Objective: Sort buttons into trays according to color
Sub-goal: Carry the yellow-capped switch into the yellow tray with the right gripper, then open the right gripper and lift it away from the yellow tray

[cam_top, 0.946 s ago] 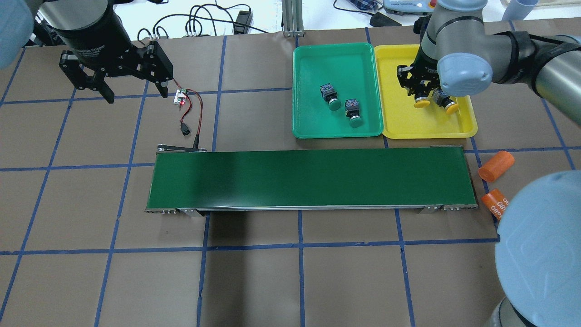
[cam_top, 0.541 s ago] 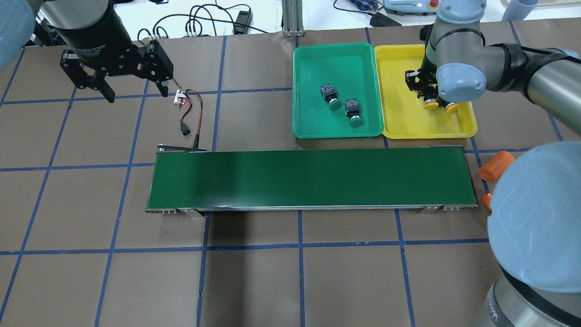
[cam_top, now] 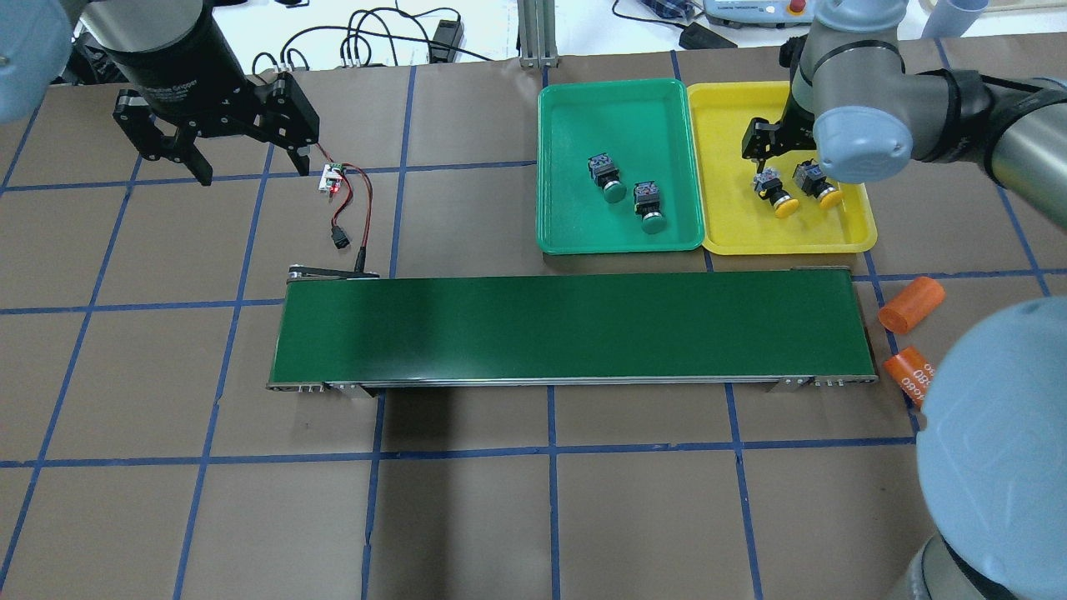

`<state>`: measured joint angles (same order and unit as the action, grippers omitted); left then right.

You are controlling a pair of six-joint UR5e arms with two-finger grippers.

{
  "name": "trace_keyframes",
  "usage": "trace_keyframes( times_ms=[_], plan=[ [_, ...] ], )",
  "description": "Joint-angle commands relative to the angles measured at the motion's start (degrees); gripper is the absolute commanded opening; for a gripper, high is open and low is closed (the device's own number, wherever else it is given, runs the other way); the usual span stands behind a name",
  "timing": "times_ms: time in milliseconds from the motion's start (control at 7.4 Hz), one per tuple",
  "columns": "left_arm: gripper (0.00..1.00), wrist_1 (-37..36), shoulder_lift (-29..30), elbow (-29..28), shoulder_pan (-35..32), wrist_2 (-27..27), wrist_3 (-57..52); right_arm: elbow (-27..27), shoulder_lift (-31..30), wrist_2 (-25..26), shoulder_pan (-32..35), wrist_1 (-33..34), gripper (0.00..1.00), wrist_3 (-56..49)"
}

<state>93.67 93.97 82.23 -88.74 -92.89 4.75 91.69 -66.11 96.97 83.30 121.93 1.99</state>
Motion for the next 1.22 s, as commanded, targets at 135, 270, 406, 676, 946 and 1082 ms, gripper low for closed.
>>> trace_keyframes(
  times_ms=[135, 270, 406, 676, 946, 1082],
  plan=[
    [1.0, -2.0, -0.7, 0.2, 0.0, -0.1, 0.0, 0.1, -19.3, -5.3, 0.1, -26.1, 1.0, 1.0],
    [1.0, -2.0, -0.6, 0.6, 0.0, -0.1, 0.0, 0.1, -24.3, -5.5, 0.5, -33.8, 1.0, 1.8],
    [1.0, -2.0, -0.3, 0.1, 0.0, -0.2, 0.0, -0.1, -27.9, -5.6, 0.9, -39.3, 1.0, 3.7],
    [1.0, -2.0, 0.5, 0.1, 0.0, 0.0, 0.0, 0.1, -28.2, -5.7, 2.6, -38.7, 1.0, 8.0],
    [1.0, -2.1, 0.1, 0.1, 0.0, 0.0, 0.1, 0.9, -28.2, -5.5, 7.8, -38.0, 1.0, 8.5],
    [1.0, -2.1, 0.3, 0.1, 0.0, 0.0, 0.1, 1.0, -28.1, -5.0, 9.1, -37.8, 1.0, 8.6]
  ],
)
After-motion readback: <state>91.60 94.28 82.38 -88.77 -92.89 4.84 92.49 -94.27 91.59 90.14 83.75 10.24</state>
